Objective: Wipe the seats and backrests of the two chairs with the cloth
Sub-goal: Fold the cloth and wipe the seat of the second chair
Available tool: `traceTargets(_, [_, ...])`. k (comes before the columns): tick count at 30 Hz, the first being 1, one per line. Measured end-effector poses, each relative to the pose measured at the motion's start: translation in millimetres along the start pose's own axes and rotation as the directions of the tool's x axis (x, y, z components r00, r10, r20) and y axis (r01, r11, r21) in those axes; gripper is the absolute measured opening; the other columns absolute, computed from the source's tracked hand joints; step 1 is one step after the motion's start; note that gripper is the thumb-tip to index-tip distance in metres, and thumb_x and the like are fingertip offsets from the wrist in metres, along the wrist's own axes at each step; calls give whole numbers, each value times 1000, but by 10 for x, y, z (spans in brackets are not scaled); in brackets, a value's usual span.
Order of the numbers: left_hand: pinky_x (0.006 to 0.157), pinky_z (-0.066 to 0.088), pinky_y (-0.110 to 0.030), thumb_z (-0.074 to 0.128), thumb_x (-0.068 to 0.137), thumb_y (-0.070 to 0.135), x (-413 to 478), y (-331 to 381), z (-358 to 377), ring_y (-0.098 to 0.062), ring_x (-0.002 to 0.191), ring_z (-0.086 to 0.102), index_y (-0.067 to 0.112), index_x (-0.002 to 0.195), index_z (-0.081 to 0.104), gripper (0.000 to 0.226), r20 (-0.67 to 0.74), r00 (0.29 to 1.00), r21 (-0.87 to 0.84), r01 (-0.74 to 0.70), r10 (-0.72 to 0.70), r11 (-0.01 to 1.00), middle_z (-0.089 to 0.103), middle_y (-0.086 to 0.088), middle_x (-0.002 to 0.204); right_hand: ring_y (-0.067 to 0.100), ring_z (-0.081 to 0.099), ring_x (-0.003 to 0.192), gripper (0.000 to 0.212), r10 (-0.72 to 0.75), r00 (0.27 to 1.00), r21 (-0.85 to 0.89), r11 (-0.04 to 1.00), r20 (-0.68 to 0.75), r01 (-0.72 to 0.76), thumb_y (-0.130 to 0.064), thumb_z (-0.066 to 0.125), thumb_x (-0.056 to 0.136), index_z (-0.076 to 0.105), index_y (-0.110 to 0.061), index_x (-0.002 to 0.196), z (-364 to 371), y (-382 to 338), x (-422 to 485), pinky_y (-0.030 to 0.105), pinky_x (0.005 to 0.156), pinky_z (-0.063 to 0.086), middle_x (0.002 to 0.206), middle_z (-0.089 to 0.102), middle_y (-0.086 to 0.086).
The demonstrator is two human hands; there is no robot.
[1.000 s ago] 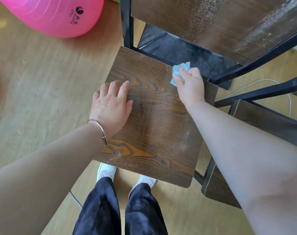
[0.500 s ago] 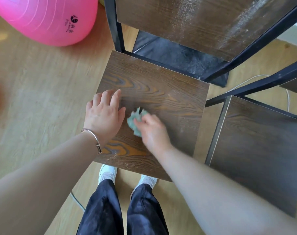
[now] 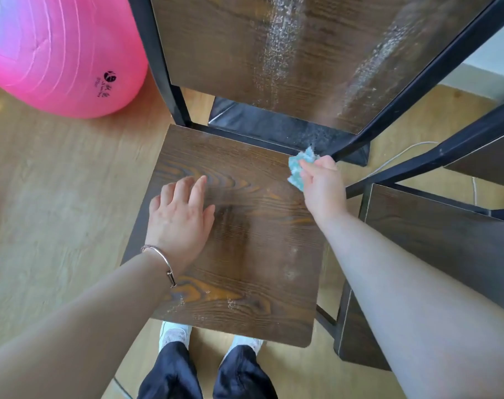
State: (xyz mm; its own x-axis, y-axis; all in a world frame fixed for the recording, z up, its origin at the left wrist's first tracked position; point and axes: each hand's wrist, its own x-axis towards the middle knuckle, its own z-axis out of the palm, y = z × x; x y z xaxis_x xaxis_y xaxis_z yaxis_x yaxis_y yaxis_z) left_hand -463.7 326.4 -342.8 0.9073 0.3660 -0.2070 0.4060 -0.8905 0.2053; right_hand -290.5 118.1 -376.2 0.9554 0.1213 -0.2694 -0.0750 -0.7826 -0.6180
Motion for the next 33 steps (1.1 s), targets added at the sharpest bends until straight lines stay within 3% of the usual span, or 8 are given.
traceTargets(10, [93, 43, -52, 44, 96, 39, 151, 46, -27, -36, 121, 43, 16, 143, 36, 53, 34, 999, 7, -43, 43, 999, 46, -10, 138, -1, 55, 81, 25, -201, 978, -313, 927, 54, 208, -43, 50, 101, 57, -21, 91, 128, 21, -171, 6, 57, 38, 86, 52, -16])
traceTargets(13, [93, 43, -51, 44, 96, 40, 123, 36, -38, -36, 121, 43, 16, 144, 36, 54, 44, 998, 5, -33, 33, 999, 47, -10, 139, 5, 48, 81, 22, -259, 955, -243, 926, 144, 288, -37, 50, 101, 60, -18, 95, 338, 46, -515, 7, 64, 36, 92, 50, -9])
traceTargets(18, [92, 43, -52, 47, 95, 39, 8, -56, -28, -36, 120, 44, 16, 144, 37, 55, 53, 998, 19, -38, 37, 999, 47, -10, 139, 20, 47, 95, 33, -322, 867, -130, 909, 381, 395, -5, 53, 94, 66, -18, 121, 674, 74, -1351, 36, 83, 46, 105, 55, 7])
traceTargets(21, [92, 42, -53, 50, 95, 37, -47, -193, -16, -37, 120, 44, 14, 143, 38, 55, 55, 998, 29, -33, 31, 999, 47, -11, 138, 20, 50, 100, 48, -451, 776, -101, 834, 441, 542, 1, 69, 85, 62, -12, 130, 733, 126, -1669, 36, 86, 55, 107, 55, 2])
traceTargets(24, [91, 41, -53, 51, 94, 37, -97, -308, 4, -38, 120, 43, 14, 143, 39, 55, 60, 998, 36, -16, 14, 999, 46, -12, 138, 13, 51, 99, 26, -338, 815, -35, 916, 470, 400, -12, 64, 94, 65, -24, 116, 664, 72, -1628, 24, 82, 53, 101, 47, -10])
traceTargets(27, [93, 40, -53, 50, 93, 37, -101, -380, 14, -37, 122, 42, 15, 143, 38, 56, 48, 999, 45, -8, 6, 999, 45, -12, 140, 15, 52, 84, 11, -322, 905, 44, 946, 280, 323, -26, 57, 98, 68, -22, 97, 458, -21, -1290, 30, 76, 48, 91, 51, -6])
traceTargets(30, [96, 39, -53, 51, 94, 37, -96, -433, 33, -37, 126, 40, 15, 143, 39, 56, 34, 999, 31, -16, 15, 999, 43, -13, 143, 7, 51, 88, 22, -180, 983, -14, 984, -26, 179, -18, 54, 100, 70, -9, 112, 271, -20, -665, 20, 84, 44, 99, 53, -1])
traceTargets(33, [99, 38, -54, 52, 94, 36, -95, -502, 40, -38, 128, 40, 15, 143, 38, 56, 19, 1000, 19, -8, 7, 1000, 42, -14, 144, 11, 55, 98, 23, 13, 994, 28, 1000, -111, -10, -18, 52, 101, 65, -6, 115, 305, -161, -213, 26, 94, 47, 108, 55, 0])
